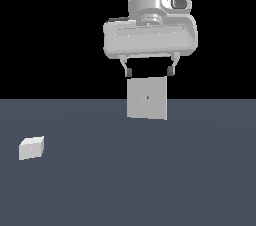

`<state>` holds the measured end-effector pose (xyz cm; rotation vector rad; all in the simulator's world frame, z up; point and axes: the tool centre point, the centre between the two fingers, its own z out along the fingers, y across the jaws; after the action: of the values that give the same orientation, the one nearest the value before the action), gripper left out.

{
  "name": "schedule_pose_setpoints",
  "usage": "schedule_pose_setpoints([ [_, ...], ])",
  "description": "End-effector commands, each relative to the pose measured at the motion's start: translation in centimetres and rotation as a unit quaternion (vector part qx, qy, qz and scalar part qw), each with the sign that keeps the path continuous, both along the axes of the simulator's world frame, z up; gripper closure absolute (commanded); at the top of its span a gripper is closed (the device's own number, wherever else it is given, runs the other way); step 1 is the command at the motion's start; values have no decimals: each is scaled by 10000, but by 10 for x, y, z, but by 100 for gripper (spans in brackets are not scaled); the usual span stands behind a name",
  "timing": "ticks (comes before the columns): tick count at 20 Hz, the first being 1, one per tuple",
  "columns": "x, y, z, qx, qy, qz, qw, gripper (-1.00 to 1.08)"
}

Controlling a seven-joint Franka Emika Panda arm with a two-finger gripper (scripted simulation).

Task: Plug the charger into the wall socket.

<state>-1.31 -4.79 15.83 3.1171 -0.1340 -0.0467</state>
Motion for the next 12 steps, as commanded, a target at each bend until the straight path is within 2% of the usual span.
schedule_pose_setpoints([
  [1,0,0,0,0,0,0,10000,-92],
  [12,-2,23,-10,48,-187,289,9994,-92],
])
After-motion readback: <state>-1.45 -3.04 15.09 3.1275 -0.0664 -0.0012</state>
